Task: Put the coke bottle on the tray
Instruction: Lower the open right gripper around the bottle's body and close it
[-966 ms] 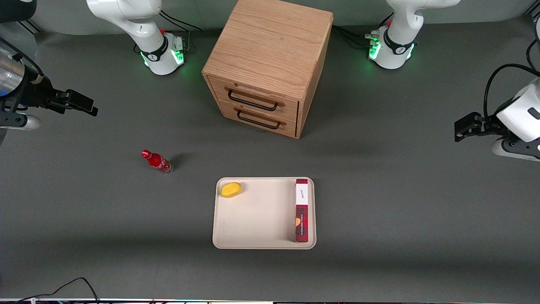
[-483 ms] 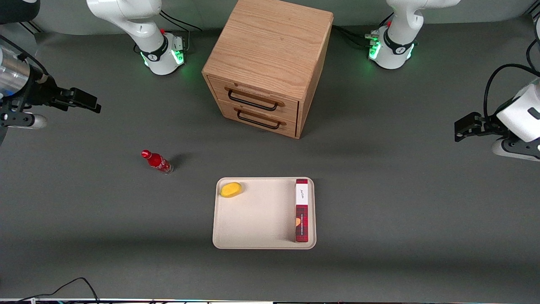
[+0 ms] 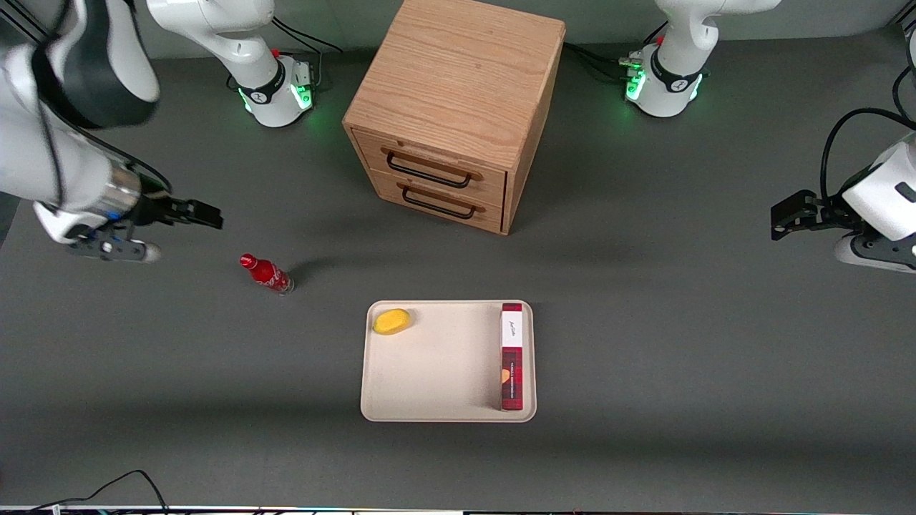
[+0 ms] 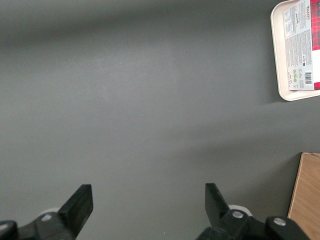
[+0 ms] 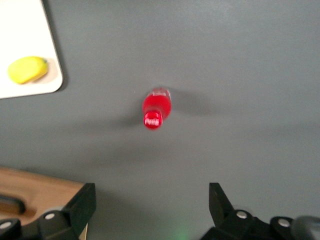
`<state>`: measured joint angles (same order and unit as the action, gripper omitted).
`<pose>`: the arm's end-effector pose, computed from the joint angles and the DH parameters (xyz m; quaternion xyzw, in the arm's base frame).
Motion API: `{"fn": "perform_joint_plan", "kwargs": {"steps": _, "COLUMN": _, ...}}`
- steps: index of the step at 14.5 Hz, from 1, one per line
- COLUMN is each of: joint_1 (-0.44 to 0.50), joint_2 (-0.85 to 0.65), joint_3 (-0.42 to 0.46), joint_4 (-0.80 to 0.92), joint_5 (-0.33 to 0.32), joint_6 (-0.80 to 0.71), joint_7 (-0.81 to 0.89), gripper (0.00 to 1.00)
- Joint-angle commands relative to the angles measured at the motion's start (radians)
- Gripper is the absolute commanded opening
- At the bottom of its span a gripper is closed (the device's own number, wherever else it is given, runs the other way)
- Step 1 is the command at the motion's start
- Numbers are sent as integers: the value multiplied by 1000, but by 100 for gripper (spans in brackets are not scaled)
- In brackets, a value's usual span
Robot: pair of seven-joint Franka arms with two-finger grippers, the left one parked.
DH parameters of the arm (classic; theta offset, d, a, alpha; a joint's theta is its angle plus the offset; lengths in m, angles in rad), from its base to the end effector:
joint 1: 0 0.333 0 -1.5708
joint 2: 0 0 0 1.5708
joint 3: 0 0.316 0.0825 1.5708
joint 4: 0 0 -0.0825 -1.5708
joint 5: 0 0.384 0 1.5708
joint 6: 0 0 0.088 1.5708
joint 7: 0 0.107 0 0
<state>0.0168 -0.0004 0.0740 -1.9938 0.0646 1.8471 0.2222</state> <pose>0.5353 0.0539 0.4482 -0.9939 0.0765 0.0769 0.0186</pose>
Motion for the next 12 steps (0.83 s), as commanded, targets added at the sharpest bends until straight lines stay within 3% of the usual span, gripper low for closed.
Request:
{"fn": "perform_joint_plan", "kwargs": {"steps": 1, "joint_1": 6, "joint_2": -23, "joint_3": 19, "joint_4": -193, "joint_5": -16, "joint_6": 226, "joint_7": 37, "gripper": 100}}
{"fn": "perform_joint_plan", "kwargs": {"steps": 6, "joint_1": 3, "joint_2": 69, "joint_3": 24, "joint_4": -221, "joint_5": -52, "joint_6": 403, "joint_7": 43, "gripper": 100}}
{"fn": "perform_joint_plan", "kwargs": {"steps": 12, "joint_1": 0, "joint_2": 118, "joint_3": 24, "joint_4": -241, "joint_5": -52, "joint_6": 500, "joint_7": 51, "gripper": 100}}
